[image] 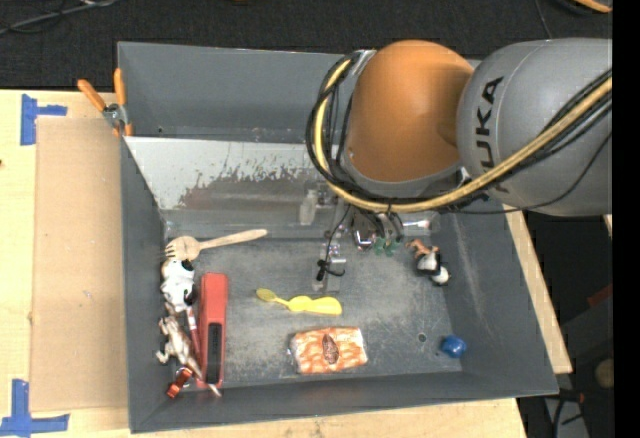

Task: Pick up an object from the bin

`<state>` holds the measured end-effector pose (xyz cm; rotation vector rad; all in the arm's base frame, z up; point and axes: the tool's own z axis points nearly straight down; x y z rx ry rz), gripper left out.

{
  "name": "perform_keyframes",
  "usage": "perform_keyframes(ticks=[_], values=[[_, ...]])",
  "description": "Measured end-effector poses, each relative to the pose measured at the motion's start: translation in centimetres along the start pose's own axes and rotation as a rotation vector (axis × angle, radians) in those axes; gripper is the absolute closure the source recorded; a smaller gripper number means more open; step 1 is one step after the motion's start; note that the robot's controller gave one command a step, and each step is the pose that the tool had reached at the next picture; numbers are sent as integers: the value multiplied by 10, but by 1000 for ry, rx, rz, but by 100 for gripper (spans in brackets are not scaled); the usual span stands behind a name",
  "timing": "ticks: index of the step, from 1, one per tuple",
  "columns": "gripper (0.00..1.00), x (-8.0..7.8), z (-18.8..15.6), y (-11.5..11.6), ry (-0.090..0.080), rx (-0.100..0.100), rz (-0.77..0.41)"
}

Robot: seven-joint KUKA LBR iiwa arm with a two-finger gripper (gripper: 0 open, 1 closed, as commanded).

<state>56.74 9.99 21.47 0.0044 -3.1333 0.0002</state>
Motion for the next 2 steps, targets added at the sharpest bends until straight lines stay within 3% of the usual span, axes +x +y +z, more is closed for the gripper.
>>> perform_keyframes(ticks=[1,2], values=[[0,-2,-4,-1,-8,-1,2],[0,24,52,-1,-10,-1,-46]])
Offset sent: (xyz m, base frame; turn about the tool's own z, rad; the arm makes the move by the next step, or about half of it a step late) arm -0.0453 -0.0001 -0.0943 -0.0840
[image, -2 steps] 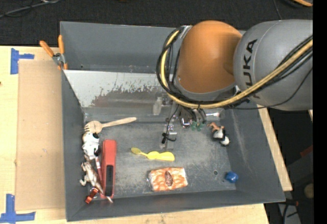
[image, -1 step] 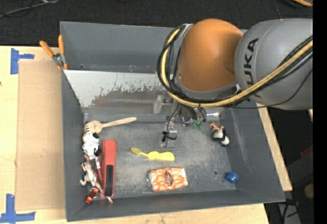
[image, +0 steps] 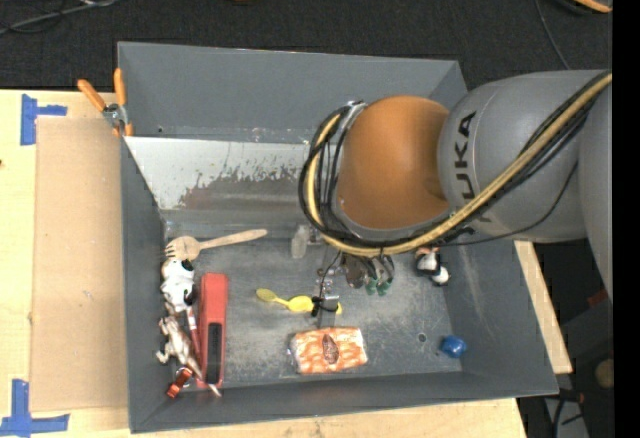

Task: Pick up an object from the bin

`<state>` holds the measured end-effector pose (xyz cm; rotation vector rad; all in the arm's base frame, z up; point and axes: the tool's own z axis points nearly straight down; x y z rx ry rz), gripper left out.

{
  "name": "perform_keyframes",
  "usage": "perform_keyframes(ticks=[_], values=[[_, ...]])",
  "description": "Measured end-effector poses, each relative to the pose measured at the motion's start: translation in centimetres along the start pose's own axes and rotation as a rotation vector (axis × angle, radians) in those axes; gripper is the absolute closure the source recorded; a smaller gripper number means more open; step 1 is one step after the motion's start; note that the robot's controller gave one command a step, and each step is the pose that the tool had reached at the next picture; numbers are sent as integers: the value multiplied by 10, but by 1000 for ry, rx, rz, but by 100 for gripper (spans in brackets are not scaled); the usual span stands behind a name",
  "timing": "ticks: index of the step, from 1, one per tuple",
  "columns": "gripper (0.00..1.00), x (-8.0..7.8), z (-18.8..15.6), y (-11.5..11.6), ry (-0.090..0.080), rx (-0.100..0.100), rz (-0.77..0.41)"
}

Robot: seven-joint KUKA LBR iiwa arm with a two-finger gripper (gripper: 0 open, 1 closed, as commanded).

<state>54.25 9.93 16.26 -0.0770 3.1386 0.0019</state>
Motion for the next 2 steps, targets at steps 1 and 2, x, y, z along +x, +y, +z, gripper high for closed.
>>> perform_keyframes(ticks=[1,2], values=[[0,9,68,-4,-6,-1,-10],[100,40,93,-5,3,-1,-148]])
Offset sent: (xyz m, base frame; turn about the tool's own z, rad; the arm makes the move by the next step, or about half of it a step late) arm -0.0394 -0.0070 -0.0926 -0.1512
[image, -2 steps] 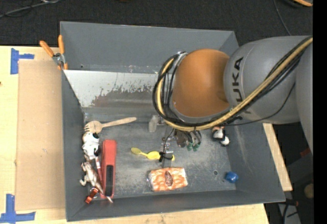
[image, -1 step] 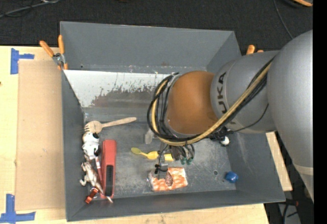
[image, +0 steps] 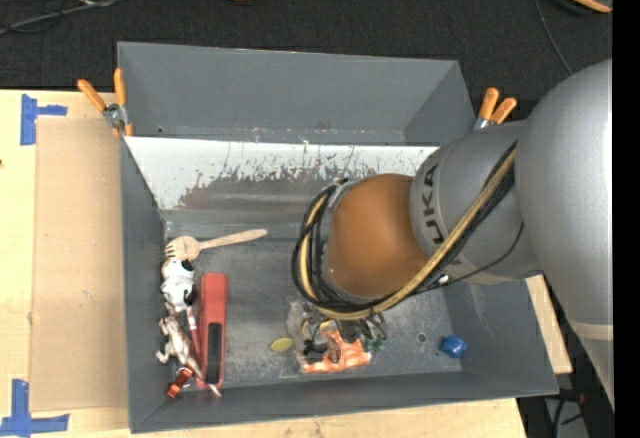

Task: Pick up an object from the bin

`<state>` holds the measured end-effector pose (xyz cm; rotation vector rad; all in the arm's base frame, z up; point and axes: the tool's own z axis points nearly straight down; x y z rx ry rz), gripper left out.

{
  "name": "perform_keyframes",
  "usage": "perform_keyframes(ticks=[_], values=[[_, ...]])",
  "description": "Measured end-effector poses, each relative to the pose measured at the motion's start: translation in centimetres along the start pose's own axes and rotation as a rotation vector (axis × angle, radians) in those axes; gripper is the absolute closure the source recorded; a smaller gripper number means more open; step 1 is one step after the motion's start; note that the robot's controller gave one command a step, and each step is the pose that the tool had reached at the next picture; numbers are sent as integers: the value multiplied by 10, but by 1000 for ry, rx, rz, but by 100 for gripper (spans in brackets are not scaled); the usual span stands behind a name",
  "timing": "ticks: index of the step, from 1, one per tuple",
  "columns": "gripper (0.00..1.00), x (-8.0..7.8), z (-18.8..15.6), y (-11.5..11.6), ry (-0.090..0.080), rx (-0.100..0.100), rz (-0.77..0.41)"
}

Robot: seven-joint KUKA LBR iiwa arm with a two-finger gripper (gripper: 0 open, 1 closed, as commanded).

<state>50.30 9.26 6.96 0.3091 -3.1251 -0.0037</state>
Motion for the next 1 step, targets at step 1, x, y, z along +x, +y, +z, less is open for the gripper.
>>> perform_keyframes(ticks=[1], values=[[100,0,0,0,0,0,1]])
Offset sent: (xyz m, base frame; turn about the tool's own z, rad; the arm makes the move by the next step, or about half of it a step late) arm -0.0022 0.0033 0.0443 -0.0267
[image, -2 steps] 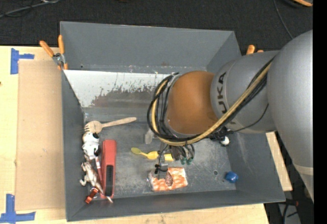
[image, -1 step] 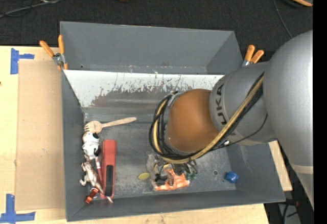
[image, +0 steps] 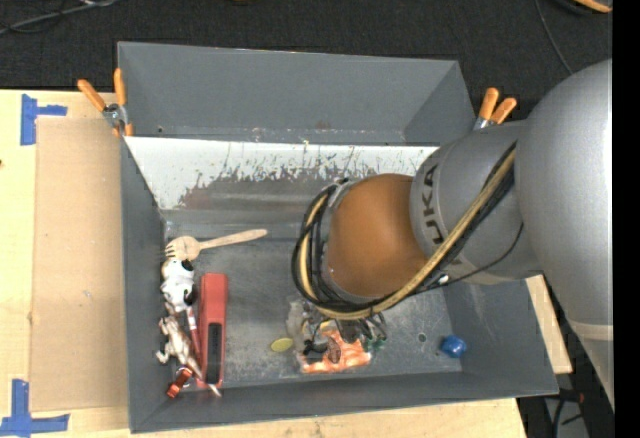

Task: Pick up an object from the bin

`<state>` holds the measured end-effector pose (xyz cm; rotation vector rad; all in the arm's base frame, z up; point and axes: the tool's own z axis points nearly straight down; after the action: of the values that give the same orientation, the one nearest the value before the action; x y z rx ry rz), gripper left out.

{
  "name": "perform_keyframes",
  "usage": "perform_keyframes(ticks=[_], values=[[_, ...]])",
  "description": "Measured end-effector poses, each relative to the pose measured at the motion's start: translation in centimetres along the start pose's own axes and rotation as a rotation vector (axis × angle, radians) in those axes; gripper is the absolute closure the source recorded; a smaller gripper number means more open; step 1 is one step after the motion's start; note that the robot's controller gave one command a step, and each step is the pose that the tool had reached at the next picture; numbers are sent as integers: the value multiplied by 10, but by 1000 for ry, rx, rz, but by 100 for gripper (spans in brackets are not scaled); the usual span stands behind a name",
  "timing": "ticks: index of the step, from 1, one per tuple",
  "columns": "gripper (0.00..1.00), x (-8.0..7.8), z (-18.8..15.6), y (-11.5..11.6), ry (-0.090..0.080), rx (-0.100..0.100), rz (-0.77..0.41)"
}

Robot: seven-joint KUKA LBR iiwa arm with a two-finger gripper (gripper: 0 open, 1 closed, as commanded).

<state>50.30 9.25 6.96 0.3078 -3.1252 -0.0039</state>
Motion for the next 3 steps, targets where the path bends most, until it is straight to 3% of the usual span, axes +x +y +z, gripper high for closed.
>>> perform_keyframes(ticks=[3], values=[[100,7,-96,7,1,-1,-29]])
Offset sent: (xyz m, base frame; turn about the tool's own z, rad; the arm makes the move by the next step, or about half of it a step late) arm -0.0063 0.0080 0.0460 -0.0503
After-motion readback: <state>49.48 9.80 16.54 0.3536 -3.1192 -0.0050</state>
